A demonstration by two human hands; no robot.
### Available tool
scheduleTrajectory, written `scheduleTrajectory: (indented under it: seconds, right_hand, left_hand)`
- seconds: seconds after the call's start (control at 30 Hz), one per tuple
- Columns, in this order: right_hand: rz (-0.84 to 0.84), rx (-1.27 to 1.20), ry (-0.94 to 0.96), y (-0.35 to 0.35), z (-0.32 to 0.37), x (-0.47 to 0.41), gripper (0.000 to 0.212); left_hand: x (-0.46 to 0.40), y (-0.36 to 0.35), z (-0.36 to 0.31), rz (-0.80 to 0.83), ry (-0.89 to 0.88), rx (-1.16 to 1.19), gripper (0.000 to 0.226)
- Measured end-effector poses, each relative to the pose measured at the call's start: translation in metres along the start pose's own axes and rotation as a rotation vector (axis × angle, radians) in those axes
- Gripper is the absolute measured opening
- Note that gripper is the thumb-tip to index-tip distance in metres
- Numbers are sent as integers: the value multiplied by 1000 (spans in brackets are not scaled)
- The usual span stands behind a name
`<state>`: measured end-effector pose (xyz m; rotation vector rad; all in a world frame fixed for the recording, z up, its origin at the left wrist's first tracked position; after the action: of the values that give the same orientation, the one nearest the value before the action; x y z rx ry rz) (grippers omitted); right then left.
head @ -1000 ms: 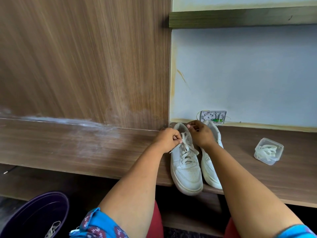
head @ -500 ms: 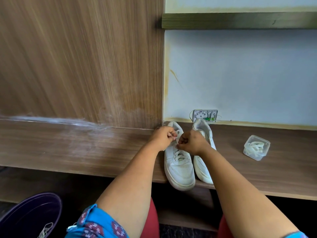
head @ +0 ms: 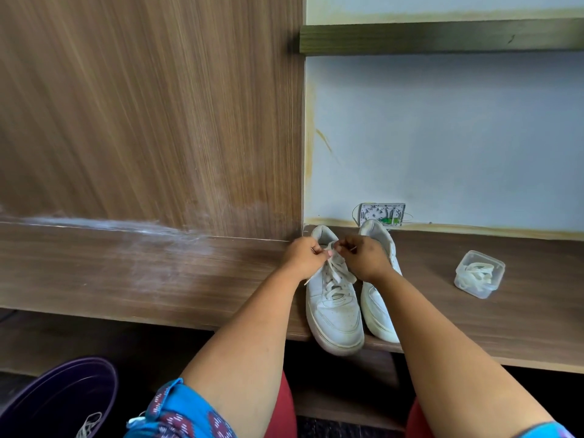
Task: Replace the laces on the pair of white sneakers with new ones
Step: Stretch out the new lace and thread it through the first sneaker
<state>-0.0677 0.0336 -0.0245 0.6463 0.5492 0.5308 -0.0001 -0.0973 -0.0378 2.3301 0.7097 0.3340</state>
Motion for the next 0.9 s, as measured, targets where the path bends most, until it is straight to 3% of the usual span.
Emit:
scheduleTrajectory:
  seconds: [0.1, 0.27, 0.4, 0.5, 0.6, 0.7, 0.9]
  right_hand:
    - [-11, 33, -17, -5, -1, -5, 20]
    - [-24, 64, -1, -9, 5, -14, 16]
    - [-134, -71, -75, -5, 0, -18, 29]
    - [-202, -183, -135, 1, -4, -18, 24]
    - [-86, -142, -136, -3, -6, -16, 28]
    - [-93, -151, -161, -1, -17, -10, 11]
    - [91, -58, -35, -5, -4, 1, 10]
  left_hand:
    - [-2, -4, 0, 24, 23, 70, 12]
    - [-3, -6, 7, 117, 70, 190, 16]
    - [-4, -5, 10, 147, 64, 198, 9]
    - [-3, -3, 9, 151, 38, 174, 10]
    - [-1, 0, 5, 138, -12, 112, 11]
    - [-2, 2, 3, 116, -52, 54, 13]
    - [1, 3, -4, 66, -95, -57, 9]
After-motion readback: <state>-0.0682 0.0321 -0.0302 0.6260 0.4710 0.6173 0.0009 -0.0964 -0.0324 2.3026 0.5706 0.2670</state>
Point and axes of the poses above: each hand's wrist, its own x-axis away from the middle knuckle, its own y-axis out of the back of the hand, z = x × y, the point moved 9 cm from there along -x, towards the middle knuckle, and after that the axes turned 9 degrees about y, right-handed, at the moved point
